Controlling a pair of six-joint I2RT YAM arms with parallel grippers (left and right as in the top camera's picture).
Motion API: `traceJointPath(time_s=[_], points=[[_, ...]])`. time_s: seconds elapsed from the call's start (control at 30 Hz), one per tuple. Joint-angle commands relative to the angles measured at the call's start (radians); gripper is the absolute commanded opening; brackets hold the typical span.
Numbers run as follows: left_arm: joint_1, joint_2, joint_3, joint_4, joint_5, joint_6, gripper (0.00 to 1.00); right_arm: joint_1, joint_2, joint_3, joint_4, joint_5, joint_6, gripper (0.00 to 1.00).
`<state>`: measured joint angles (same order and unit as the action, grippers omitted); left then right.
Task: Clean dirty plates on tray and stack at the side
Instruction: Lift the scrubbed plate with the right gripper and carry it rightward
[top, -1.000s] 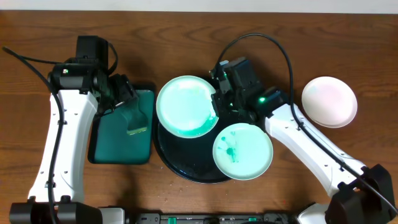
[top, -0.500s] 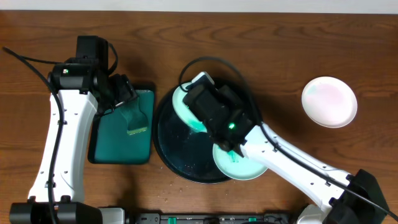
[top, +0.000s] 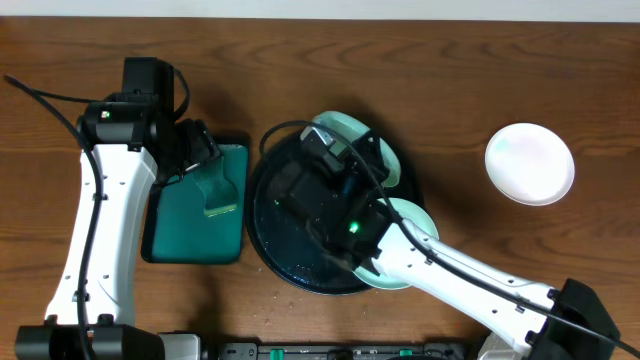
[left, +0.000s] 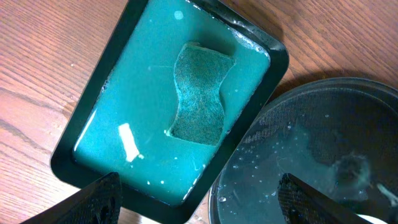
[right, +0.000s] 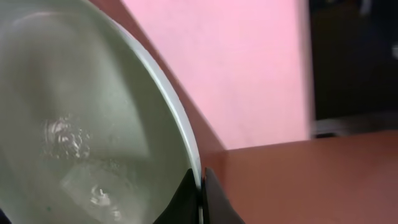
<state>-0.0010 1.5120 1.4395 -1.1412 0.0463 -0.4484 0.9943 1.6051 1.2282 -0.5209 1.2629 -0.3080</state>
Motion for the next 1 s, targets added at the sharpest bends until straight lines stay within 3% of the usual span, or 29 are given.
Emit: traceJointPath(time_s=[0.0,0.43,0.53,0.67,0.7,0.77,0.97], points=[[0.002,-0.003,0.003,-0.002,-0.006,-0.008,0.81,0.027,-0.011,0.0,0.005,0.151,-0.055,0.01],[0.002,-0.003,0.003,-0.002,-0.013,-0.008,0.8,0.035,-0.011,0.0,0.006,0.101,-0.047,0.01],[0.002,-0.003,0.003,-0.002,-0.013,-0.008,0.81,0.033,-0.011,0.0,-0.043,-0.075,0.139,0.01],[0.002,-0.003,0.003,-0.002,-0.013,-0.008,0.81,-0.031,-0.01,0.0,-0.159,-0.49,0.615,0.01],[0.002,-0.003,0.003,-0.002,-0.013,-0.008,0.81,-0.079,-0.01,0.0,-0.179,-0.611,0.8,0.01],[0.002,-0.003,0.003,0.0,-0.013,-0.008,0.81,-0.127,-0.01,0.0,-0.165,-0.686,0.881,0.01],[0.002,-0.003,0.003,0.001,-0.012,-0.008,0.81,-0.328,-0.078,0.0,-0.122,-0.946,0.887,0.01]])
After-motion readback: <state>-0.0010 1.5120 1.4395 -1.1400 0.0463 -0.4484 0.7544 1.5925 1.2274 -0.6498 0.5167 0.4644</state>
